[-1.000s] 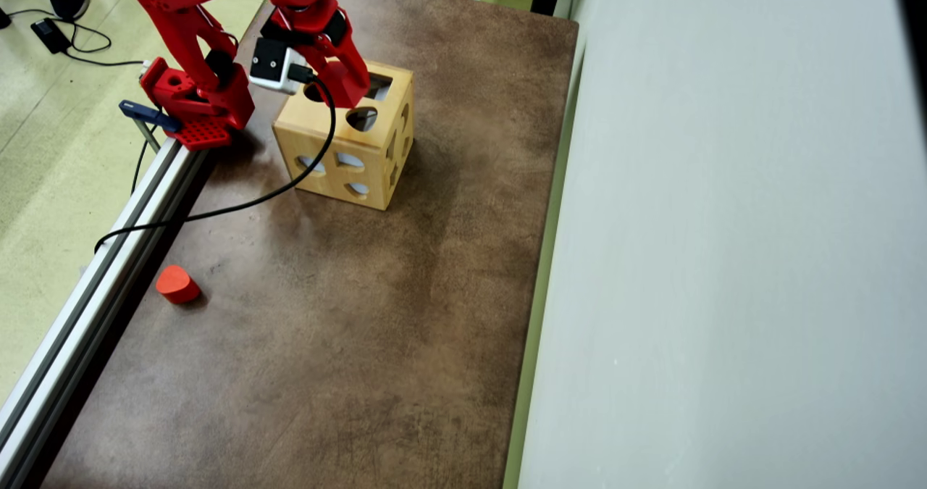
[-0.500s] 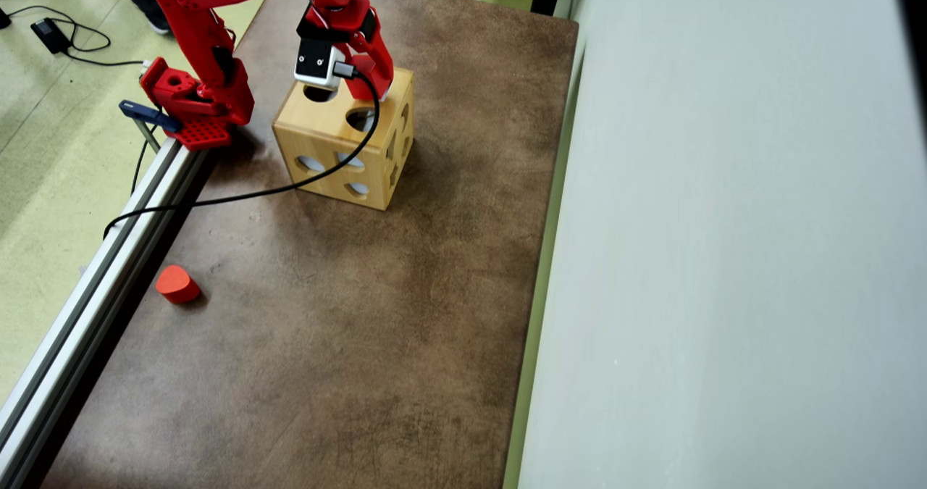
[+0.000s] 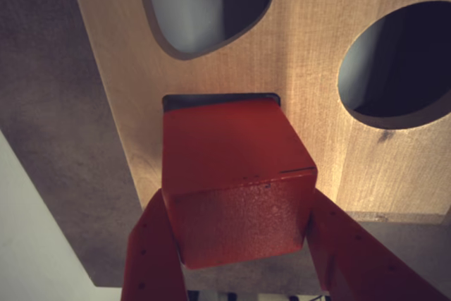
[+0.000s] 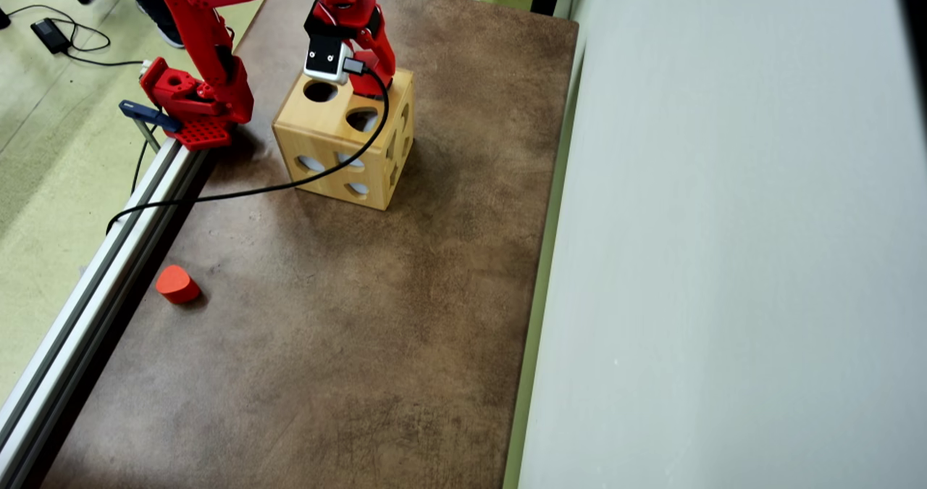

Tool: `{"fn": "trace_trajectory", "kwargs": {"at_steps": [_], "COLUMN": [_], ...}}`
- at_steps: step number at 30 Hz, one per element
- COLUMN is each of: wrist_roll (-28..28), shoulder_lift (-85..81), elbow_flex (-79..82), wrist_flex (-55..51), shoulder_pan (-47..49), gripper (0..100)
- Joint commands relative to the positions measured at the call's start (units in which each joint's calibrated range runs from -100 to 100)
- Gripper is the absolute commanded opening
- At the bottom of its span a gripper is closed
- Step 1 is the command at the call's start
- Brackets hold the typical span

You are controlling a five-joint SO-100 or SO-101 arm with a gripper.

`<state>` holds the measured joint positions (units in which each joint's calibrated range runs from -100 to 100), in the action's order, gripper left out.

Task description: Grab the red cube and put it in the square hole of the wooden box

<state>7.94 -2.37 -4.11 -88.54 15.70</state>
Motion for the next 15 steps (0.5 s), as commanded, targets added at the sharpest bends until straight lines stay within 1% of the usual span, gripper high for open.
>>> {"fn": "trace_trajectory", "kwargs": {"at_steps": [1,9,12,15], "wrist_roll": [0.15,0.15,0.20,0.20], "shoulder_lift": [-0.39,-0.39,-0.73,-1.32], "elbow_flex": [-2.42,-1.97,-1.71,-1.62], "wrist_flex": [0.76,-0.12,-0.20,-0.36], "shoulder_pan": [0.35,0.35,0.35,0.35], "gripper": [2,4,11,22]}}
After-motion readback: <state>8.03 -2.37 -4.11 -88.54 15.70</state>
